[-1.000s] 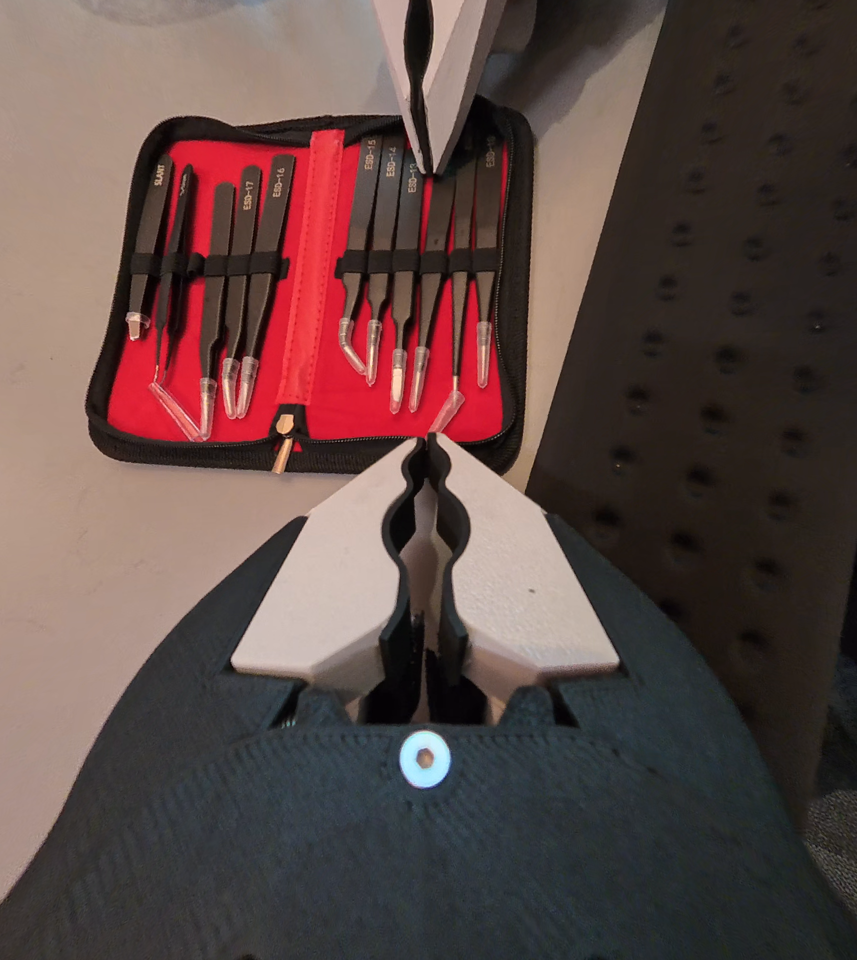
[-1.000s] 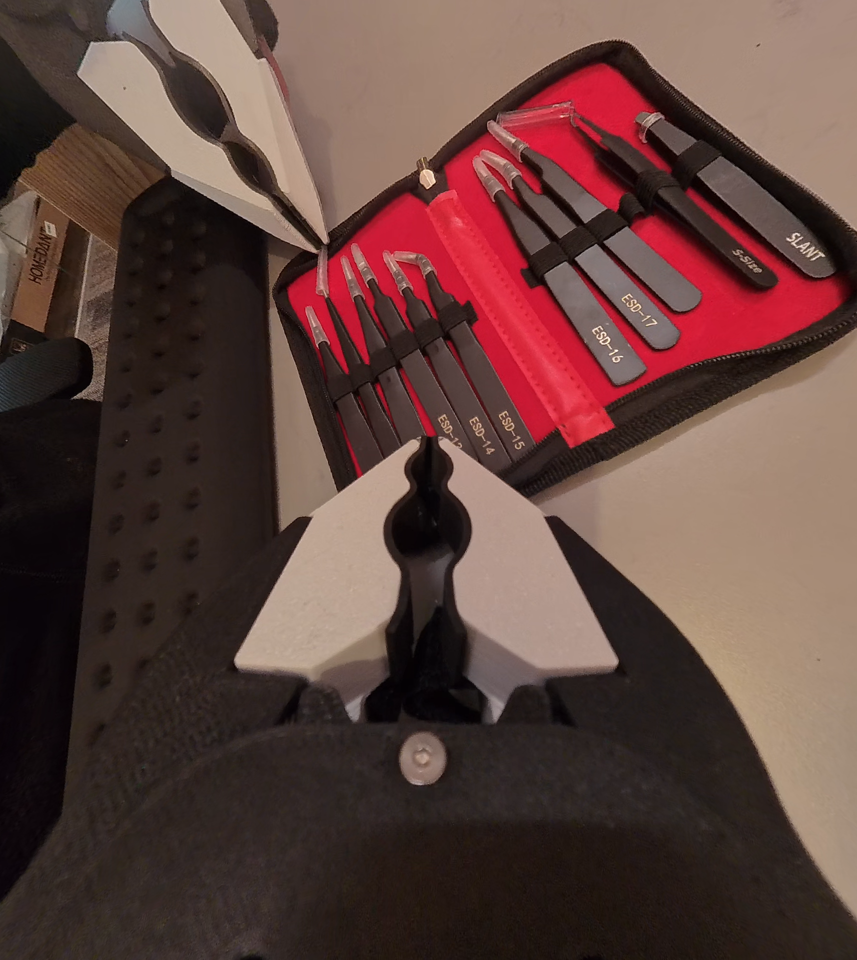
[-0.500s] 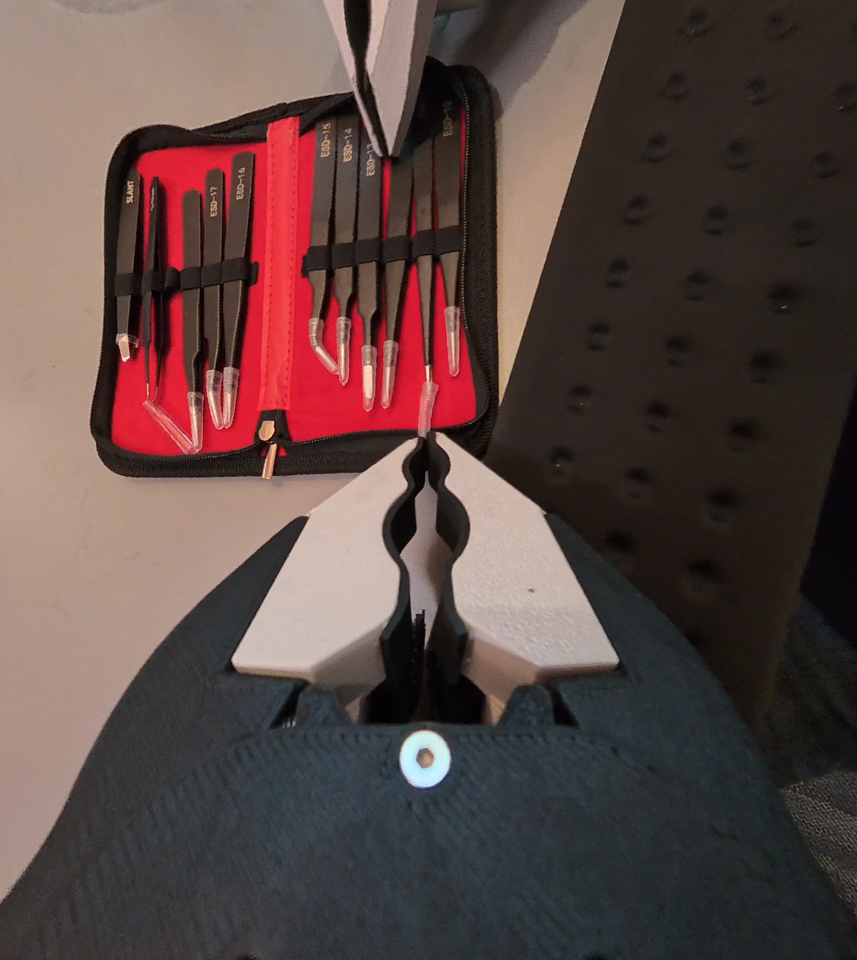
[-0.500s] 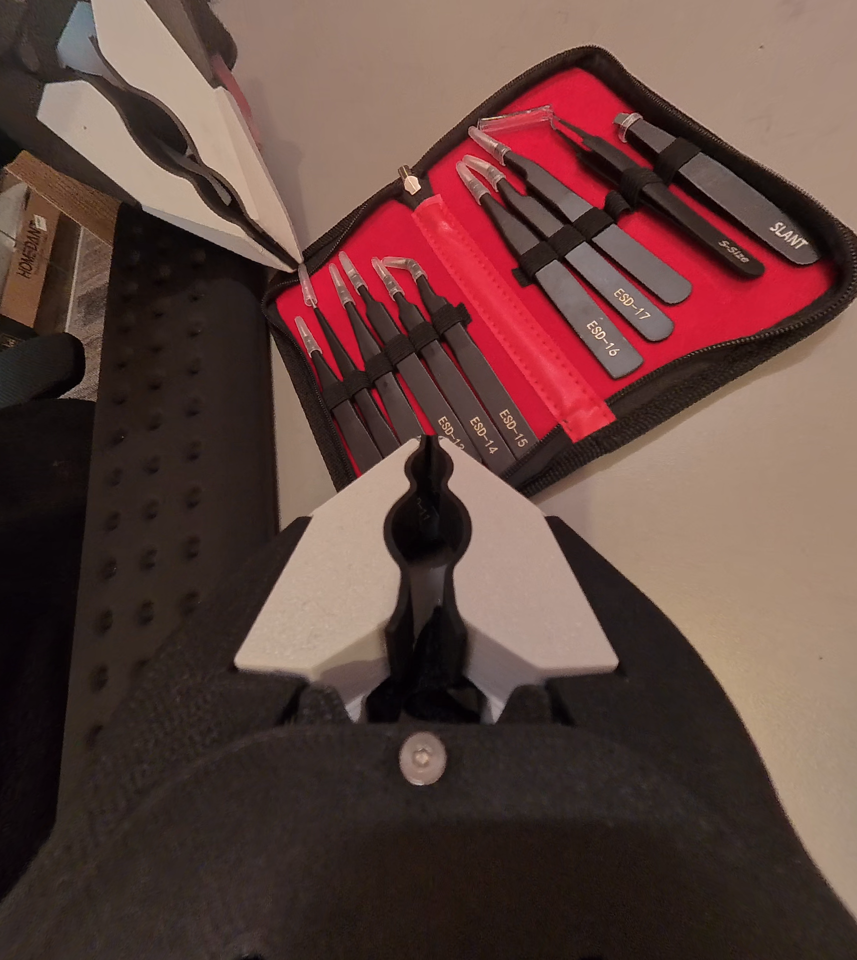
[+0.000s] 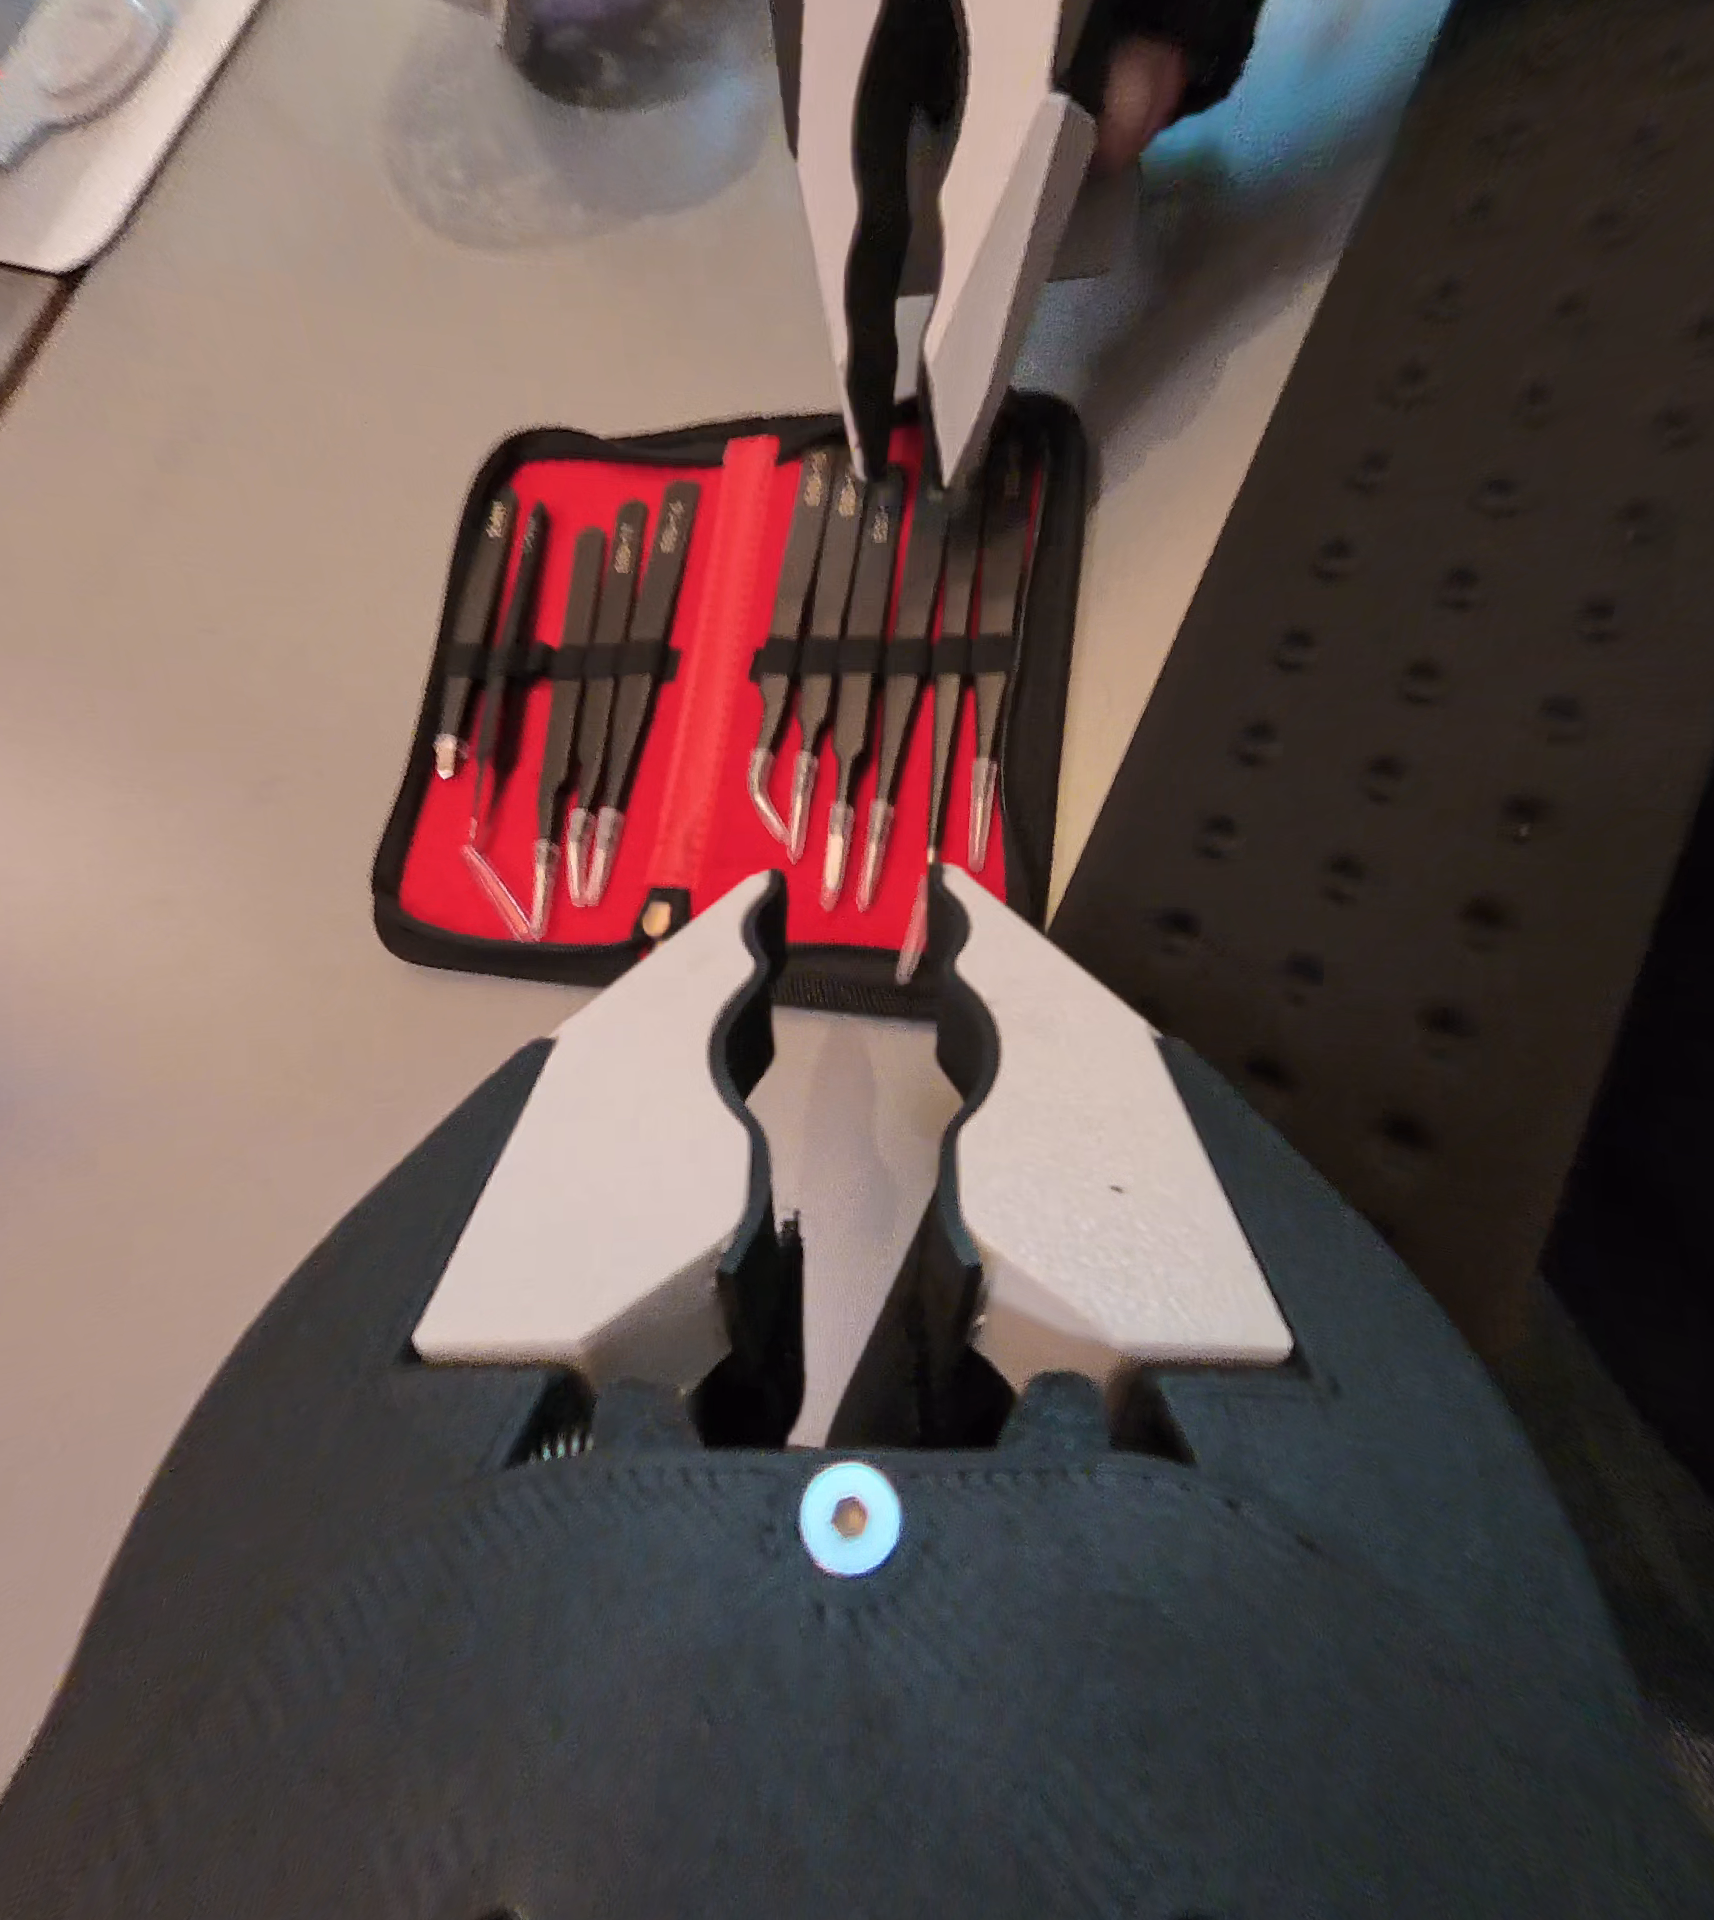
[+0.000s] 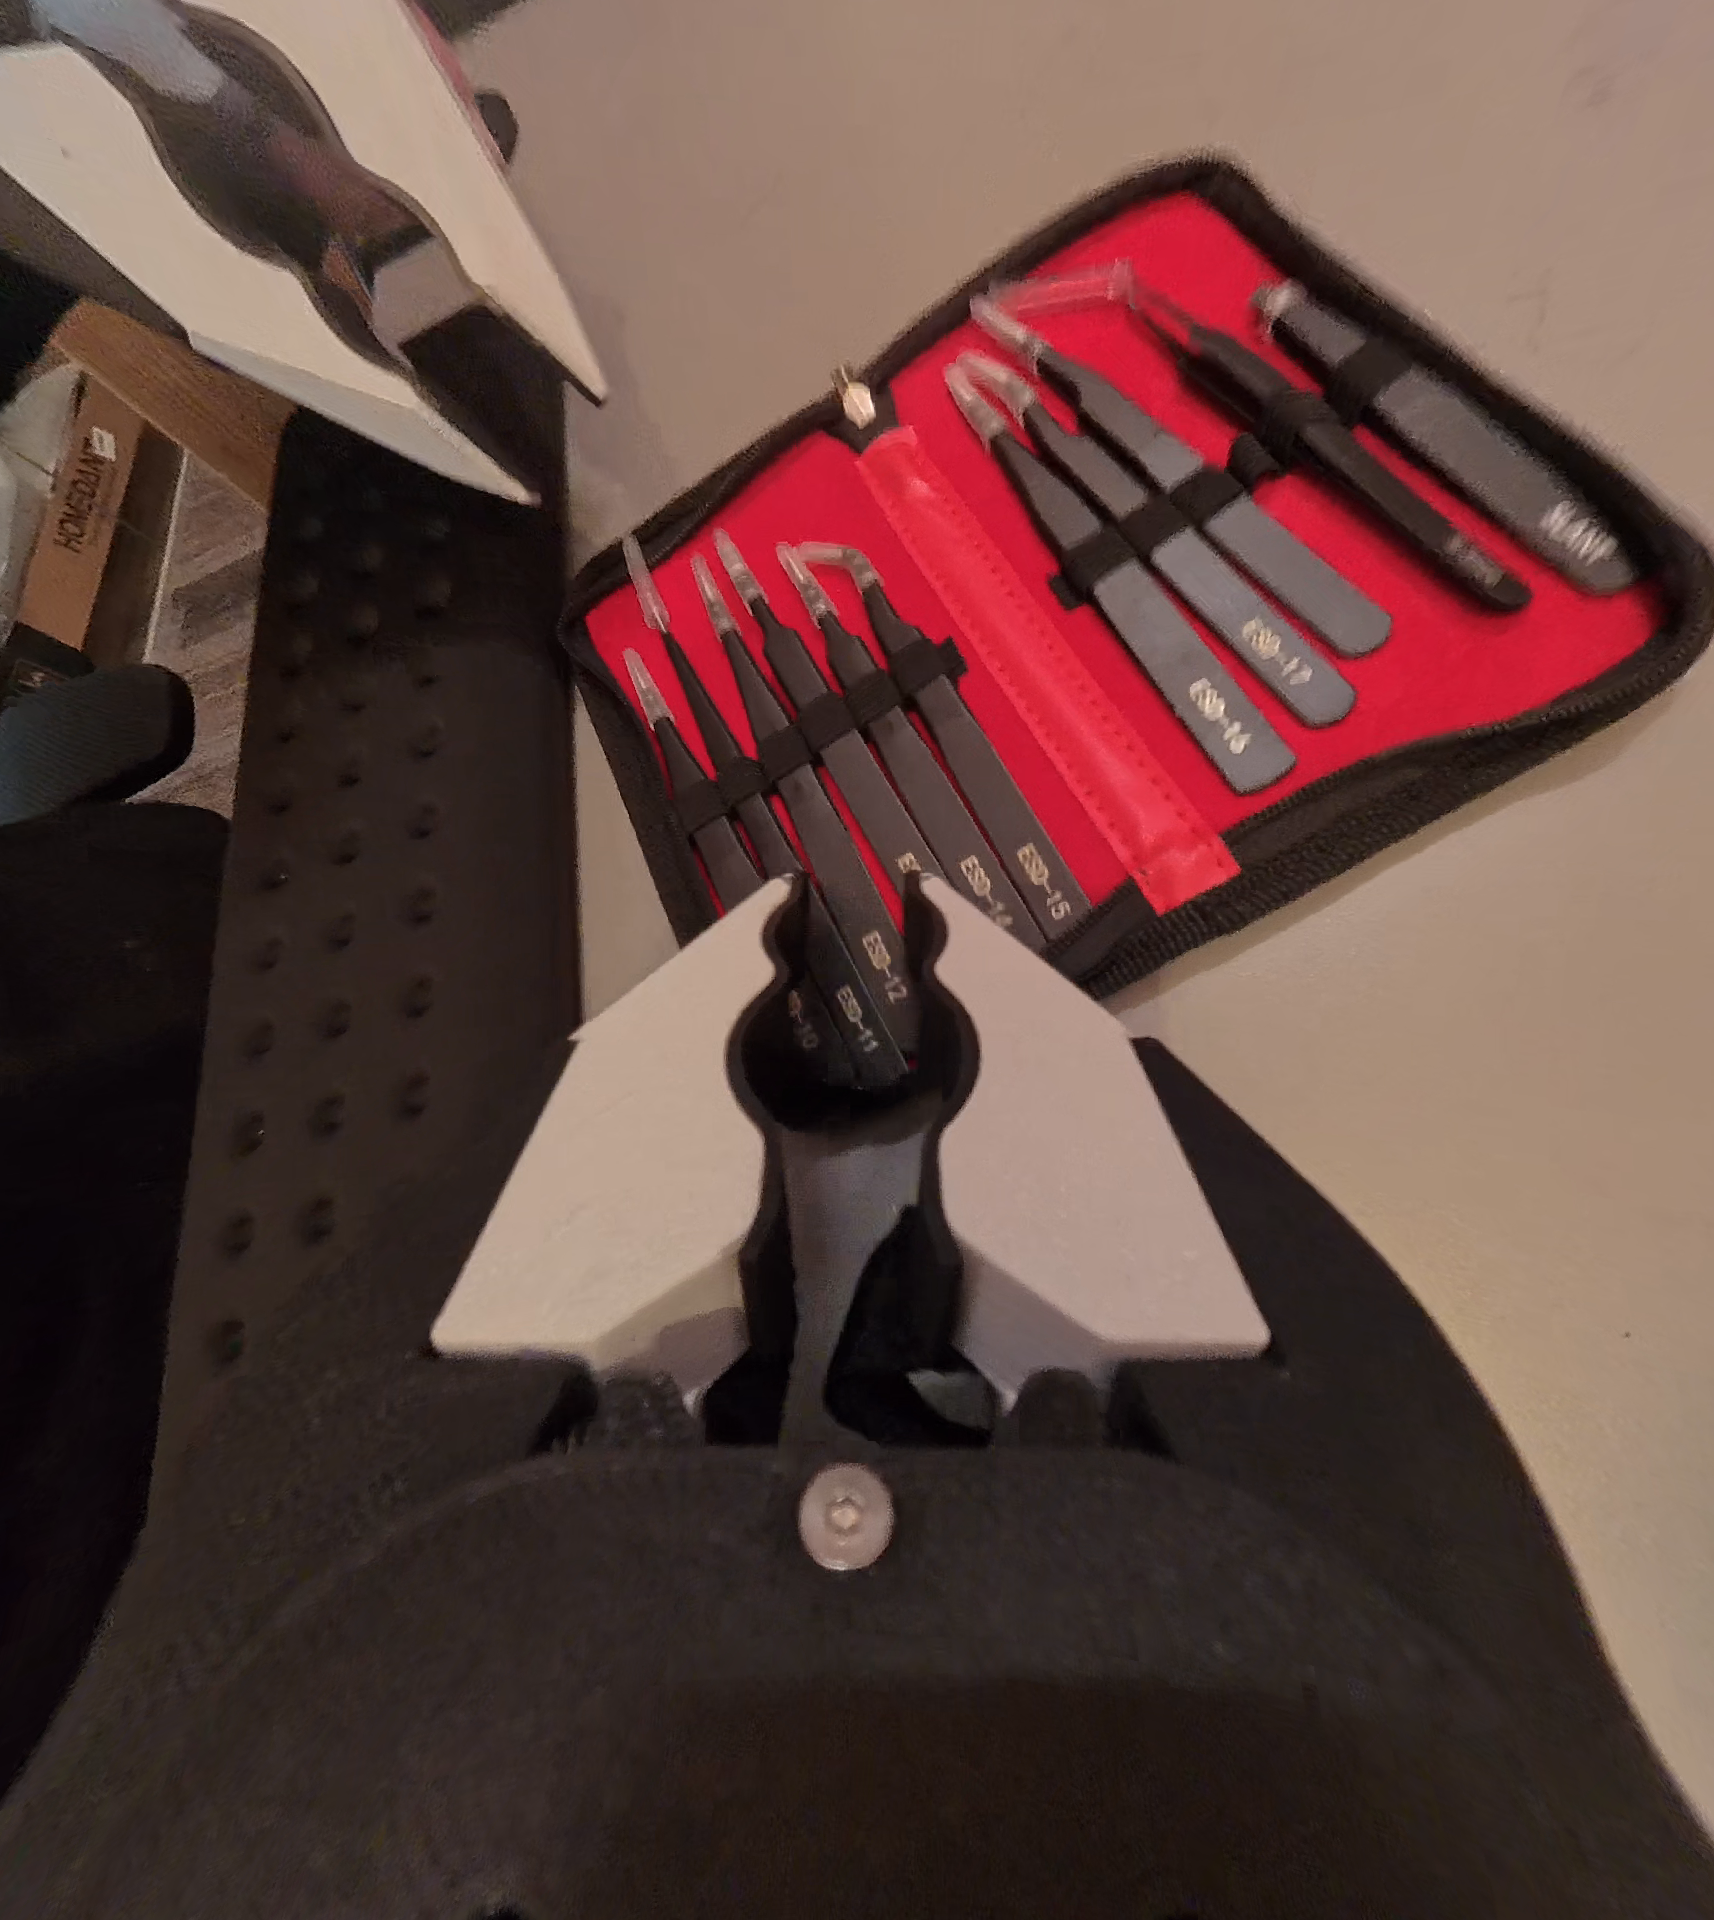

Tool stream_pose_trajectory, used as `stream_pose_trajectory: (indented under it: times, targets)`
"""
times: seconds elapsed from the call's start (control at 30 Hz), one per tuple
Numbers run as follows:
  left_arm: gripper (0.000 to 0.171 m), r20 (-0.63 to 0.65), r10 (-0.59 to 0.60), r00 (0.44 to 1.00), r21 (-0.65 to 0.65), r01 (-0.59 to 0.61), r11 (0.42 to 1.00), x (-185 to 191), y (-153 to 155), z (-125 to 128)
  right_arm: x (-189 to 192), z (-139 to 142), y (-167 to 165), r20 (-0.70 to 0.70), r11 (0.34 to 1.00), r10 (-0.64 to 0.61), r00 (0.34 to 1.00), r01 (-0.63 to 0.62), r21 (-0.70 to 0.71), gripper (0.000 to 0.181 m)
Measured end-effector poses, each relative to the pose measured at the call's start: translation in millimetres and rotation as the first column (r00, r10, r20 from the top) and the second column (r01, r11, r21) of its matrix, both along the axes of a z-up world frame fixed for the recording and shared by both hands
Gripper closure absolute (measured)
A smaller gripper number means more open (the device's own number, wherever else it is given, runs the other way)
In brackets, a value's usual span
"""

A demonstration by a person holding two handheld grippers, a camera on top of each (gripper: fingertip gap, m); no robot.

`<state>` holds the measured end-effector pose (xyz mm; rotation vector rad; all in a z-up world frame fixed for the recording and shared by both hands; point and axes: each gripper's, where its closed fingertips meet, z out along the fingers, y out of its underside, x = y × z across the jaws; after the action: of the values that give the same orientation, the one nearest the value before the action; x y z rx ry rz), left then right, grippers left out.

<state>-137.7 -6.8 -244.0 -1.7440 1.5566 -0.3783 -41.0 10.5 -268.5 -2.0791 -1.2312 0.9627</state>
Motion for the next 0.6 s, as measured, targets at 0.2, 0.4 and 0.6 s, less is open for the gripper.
stream_pose_trajectory:
  times: [0.2, 0.4, 0.6]
  targets:
    - [0.124, -0.061, -0.004, 0.998, 0.055, 0.007, 0.998, 33, -5, 1, 2, 64, -7, -0.123, 0.978, 0.013, 0.992, 0.013, 0.211, 0.152]
    - [0.125, -0.087, 0.020, 0.996, 0.075, -0.014, 0.997, 35, 0, -6, 26, 101, -45, -0.146, 0.941, 0.015, 0.989, 0.035, 0.337, 0.150]
    - [0.107, -0.055, 0.016, 0.998, 0.172, -0.006, 0.985, 56, 15, 26, 91, 122, -66, -0.126, 0.888, -0.133, 0.983, 0.175, 0.425, 0.140]
